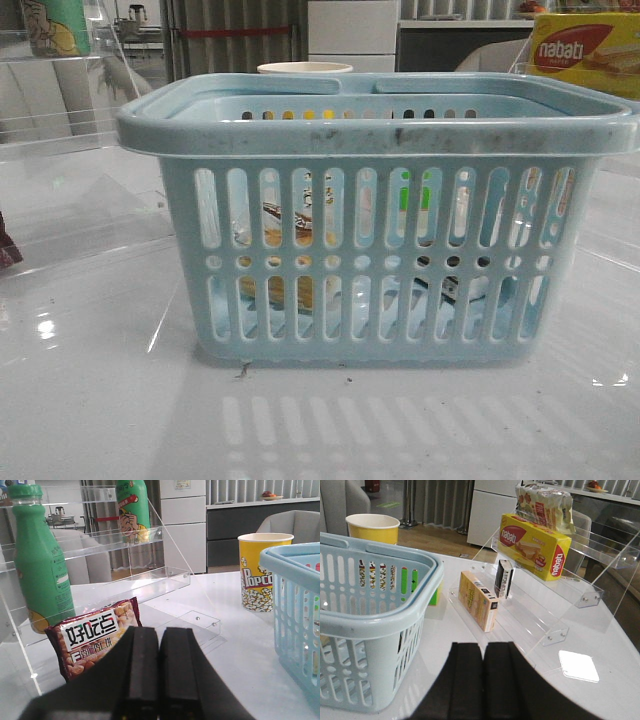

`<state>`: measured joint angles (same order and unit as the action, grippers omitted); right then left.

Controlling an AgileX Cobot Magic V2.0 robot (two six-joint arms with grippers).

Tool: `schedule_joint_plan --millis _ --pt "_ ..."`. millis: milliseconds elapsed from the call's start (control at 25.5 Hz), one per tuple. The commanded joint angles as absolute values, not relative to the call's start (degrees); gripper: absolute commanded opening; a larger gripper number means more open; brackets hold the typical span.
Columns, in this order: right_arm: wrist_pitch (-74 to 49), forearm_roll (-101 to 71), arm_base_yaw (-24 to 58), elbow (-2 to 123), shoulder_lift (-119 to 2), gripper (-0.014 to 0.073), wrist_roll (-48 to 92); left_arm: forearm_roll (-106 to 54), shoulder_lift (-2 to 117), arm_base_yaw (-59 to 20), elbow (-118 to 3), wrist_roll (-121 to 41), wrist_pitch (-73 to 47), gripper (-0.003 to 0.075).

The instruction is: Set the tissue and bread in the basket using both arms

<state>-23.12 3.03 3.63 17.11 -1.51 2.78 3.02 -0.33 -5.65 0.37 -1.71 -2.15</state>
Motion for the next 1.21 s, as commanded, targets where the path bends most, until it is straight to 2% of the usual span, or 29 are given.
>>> schedule_joint_plan --millis 0,705,1175 --pt "-13.1 3.7 3.1 13.4 0.0 0.0028 3.5 2.6 -1.3 -6.0 0.3 -1.6 2.9 0.0092" --pt "4.1 1.1 3.1 -1.8 1.7 0.0028 3.5 2.6 -1.3 -6.0 0.3 -1.6 2.9 0.0092" --pt "4.9 0.0 3.1 -1.7 1.7 0.0028 3.5 2.6 -1.3 -6.0 0.3 -1.6 2.9 0.0092"
